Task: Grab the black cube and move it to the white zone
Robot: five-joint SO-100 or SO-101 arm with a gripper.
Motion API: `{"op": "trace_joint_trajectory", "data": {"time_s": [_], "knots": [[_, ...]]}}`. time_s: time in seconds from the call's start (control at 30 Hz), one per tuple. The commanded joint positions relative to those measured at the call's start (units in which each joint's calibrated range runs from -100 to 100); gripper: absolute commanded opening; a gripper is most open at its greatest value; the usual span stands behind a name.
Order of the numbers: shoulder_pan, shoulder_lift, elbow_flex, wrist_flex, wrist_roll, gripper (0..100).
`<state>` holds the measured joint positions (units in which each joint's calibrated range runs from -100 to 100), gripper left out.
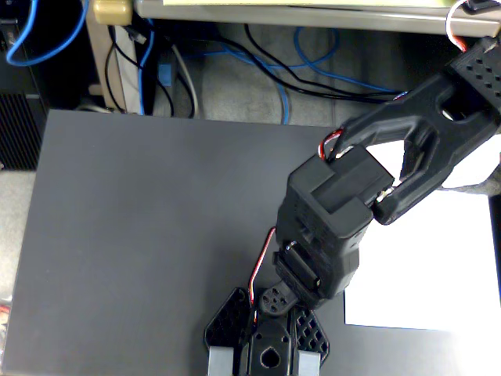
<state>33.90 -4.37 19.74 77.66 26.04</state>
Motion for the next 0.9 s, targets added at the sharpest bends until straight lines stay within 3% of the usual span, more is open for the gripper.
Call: {"op": "trace_joint_trajectory", "data": {"time_s": [0.0,0.13,0.3,0.73,0.87], "knots": [[-0.12,-0.71,-1.70,-0.91,0.57,2],[-0.12,-0.63,-0.89,-0.99,0.57,15],[-0.27,-0.63,2.47,-0.48,2.40,24],[-0.64,-0.54,2.65,-1.25,3.45,25],[-0.71,-0.54,2.83,-0.39,9.16,25]]}}
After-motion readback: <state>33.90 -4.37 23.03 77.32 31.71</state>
